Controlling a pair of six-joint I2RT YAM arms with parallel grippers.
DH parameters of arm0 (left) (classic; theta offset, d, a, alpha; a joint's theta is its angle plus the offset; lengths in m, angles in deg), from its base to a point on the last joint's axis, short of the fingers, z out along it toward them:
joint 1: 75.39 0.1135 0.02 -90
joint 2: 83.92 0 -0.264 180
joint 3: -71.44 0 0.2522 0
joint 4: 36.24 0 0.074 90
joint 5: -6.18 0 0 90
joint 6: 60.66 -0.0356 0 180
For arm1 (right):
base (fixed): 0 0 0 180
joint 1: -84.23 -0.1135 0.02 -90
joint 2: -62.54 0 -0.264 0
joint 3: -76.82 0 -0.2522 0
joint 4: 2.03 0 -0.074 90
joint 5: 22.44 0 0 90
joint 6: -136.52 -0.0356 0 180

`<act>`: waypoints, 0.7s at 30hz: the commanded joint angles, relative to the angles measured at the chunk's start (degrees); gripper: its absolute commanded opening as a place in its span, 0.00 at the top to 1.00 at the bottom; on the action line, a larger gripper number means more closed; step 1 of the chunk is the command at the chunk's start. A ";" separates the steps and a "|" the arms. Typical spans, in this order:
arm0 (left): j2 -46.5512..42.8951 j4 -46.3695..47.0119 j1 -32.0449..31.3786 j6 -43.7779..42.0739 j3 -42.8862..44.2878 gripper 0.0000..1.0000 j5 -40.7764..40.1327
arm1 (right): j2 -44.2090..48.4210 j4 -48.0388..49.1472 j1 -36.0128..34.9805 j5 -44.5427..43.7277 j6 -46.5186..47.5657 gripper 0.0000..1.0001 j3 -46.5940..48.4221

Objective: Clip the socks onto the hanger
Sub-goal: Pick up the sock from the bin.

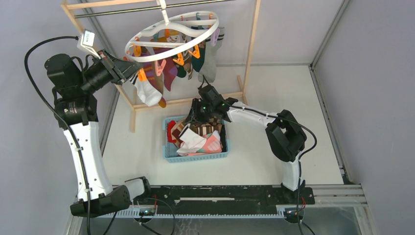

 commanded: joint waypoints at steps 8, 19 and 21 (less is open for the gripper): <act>-1.74 1.15 0.14 -0.56 -0.54 0.95 1.30 | -0.03 -3.84 -0.18 1.09 1.86 0.83 5.01; -1.85 1.16 0.14 -0.58 -0.51 0.95 1.36 | -3.22 -8.01 -1.41 3.48 4.74 0.45 9.95; -1.89 1.13 0.21 -0.61 -0.60 0.95 1.37 | -3.72 -8.32 -1.42 3.82 4.77 0.47 10.54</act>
